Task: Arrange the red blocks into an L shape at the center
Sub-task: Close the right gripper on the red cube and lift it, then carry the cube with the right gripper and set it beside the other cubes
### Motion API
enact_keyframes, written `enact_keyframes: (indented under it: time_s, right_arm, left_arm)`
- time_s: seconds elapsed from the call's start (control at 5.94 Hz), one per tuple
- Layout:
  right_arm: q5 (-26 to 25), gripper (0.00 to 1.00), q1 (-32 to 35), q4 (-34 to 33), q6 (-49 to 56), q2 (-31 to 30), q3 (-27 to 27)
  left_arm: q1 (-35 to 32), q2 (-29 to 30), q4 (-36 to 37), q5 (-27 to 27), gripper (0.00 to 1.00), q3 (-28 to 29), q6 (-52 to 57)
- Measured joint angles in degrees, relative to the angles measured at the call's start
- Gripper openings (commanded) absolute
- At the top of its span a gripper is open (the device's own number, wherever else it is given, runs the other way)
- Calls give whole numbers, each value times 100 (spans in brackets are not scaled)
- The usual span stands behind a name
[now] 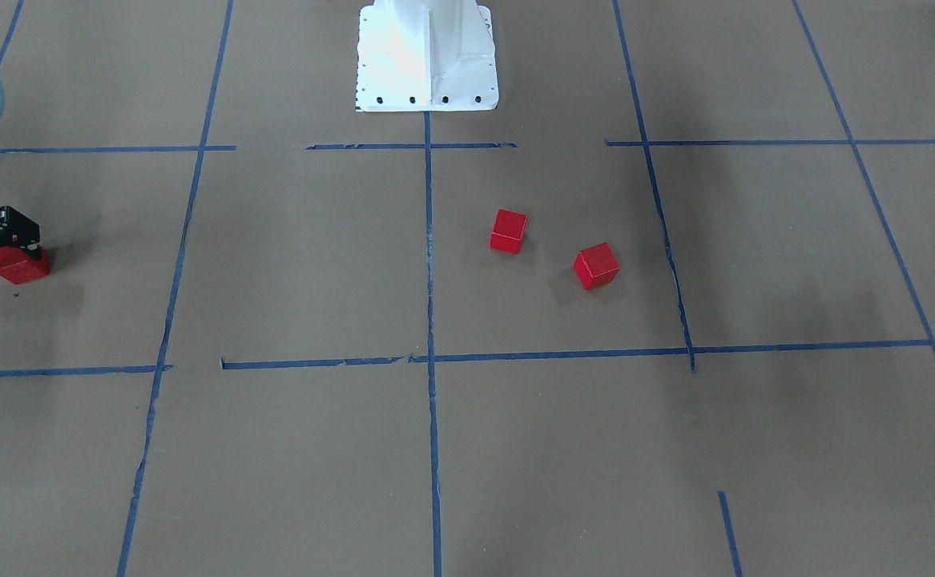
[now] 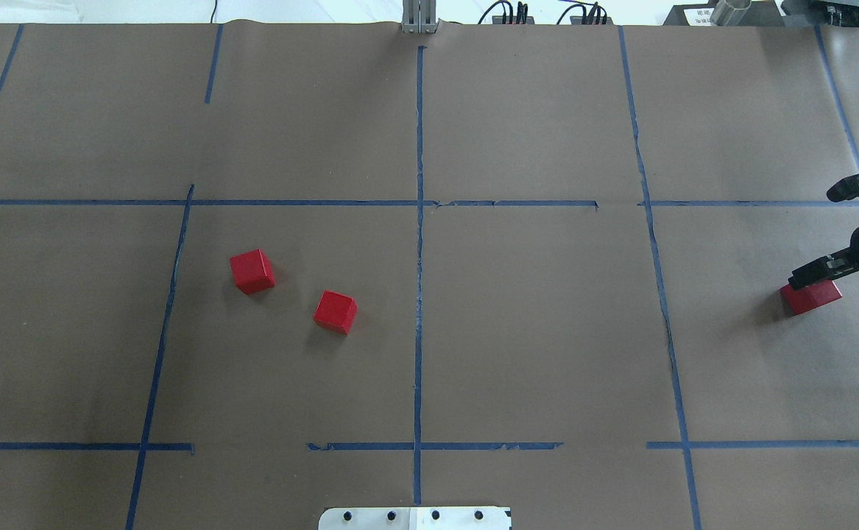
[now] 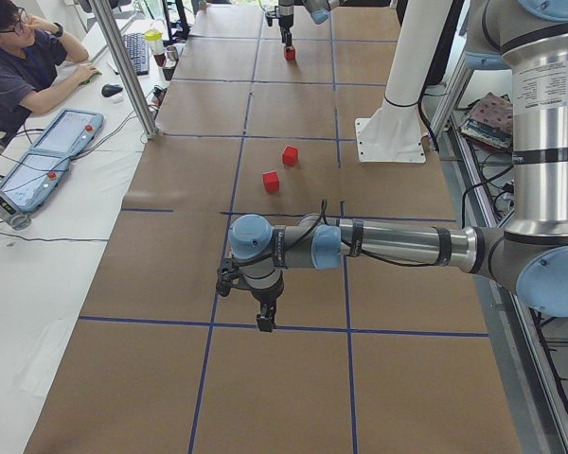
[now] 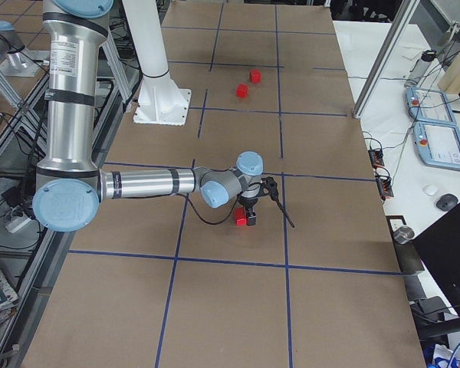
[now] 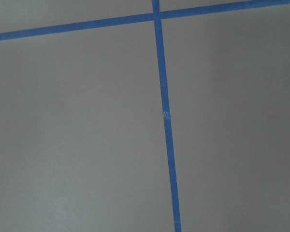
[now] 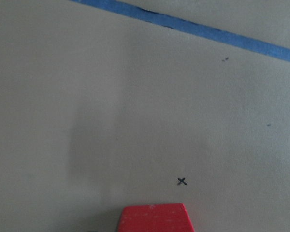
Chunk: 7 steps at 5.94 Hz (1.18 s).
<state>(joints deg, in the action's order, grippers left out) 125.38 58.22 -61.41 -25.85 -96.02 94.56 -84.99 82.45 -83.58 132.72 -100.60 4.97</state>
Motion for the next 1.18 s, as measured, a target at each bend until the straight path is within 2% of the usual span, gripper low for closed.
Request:
enact_keyframes:
  time_s: [0.17,0.34,0.5,0.84,1.18]
  right_arm:
    - [-15,84,-85,24,6,-1,-85]
    - [-21,42,-155,28,19,5,-160]
    - [-27,28,-191,25,33,10,-198]
    - [-56,28,-185,-2,17,18,-96]
    - [-15,29,-213,-470,-535,375,423]
  left_arm:
    - [0,1,0,0,100,3,2]
    - [0,6,0,0,100,5,3]
    - [0,7,0,0,100,4,4]
    - [0,2,6,0,100,-2,2]
    - [0,-7,9,0,100,-10,-4]
